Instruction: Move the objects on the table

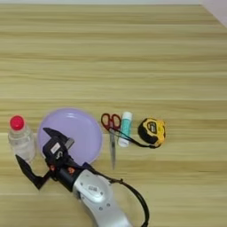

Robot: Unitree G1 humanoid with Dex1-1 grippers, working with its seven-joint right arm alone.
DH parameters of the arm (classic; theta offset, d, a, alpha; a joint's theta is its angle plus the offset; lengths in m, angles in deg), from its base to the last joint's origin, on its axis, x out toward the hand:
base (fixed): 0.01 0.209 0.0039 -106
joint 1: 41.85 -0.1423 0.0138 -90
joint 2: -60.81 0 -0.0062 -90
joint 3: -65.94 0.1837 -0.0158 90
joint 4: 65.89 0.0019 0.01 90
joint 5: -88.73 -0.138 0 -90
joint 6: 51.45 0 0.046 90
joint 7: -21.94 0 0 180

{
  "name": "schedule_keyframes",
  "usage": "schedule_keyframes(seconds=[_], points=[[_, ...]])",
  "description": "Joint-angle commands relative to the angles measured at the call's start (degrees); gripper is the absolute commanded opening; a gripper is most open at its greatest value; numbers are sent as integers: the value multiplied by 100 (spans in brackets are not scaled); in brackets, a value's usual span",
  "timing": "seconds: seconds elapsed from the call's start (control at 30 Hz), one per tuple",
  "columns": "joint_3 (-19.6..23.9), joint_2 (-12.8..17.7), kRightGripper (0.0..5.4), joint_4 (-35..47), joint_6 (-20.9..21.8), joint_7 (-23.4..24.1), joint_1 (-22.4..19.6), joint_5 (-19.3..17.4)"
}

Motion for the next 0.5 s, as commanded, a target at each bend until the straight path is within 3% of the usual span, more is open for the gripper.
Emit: schedule_keyframes(seconds=[0.03,0.5], points=[[-25,-101,537,110,80,15,-337,-6],[-73,-263,537,-404,154,84,-790,99]])
